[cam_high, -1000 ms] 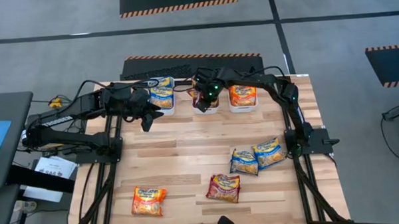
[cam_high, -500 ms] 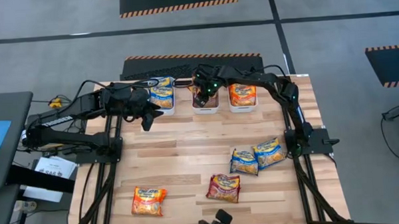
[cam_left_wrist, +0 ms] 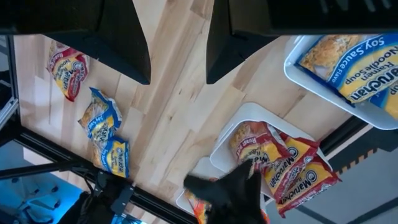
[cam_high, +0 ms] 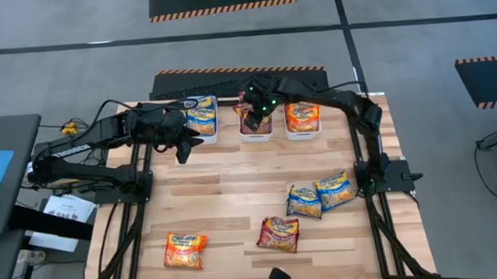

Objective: Sort Maruchan noodles
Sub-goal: Put the blue noodle pack into the left white bin

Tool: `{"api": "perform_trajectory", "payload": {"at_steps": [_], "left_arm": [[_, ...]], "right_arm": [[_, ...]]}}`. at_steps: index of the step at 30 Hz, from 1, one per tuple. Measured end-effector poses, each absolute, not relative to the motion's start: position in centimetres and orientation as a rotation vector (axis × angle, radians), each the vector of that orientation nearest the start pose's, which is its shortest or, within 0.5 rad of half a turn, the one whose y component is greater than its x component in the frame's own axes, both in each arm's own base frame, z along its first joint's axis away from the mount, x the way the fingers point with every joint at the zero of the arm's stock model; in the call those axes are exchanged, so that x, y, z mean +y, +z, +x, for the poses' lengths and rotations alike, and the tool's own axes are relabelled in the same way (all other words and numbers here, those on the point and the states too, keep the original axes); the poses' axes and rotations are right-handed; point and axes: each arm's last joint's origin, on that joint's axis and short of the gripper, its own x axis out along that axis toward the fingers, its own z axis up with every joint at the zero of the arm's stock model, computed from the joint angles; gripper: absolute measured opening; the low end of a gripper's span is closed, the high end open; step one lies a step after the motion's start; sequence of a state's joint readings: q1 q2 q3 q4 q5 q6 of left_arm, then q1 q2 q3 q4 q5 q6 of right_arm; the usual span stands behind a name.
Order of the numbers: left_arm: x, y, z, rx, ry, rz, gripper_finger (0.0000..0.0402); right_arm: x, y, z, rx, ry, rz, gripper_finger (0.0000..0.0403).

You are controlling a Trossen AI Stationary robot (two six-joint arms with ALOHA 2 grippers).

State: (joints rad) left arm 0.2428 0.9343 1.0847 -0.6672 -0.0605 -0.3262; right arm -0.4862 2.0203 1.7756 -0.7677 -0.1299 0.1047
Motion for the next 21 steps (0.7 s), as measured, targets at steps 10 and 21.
{"api": "perform_trajectory", "payload": {"at_steps": [10, 21], "left_arm": [[4.3, 36.4, 17.5, 0.47, 0.324, -0.418, 0.0142], [4.2, 36.3, 17.5, 0.489, 0.269, -0.394, 0.0142]], "right_arm": [[-16.4, 33.5, 34.2, 0.916, -0.351, 0.451, 0.0175], [-8.7, 36.8, 30.1, 1.118, -0.318, 0.569, 0.0176]]}}
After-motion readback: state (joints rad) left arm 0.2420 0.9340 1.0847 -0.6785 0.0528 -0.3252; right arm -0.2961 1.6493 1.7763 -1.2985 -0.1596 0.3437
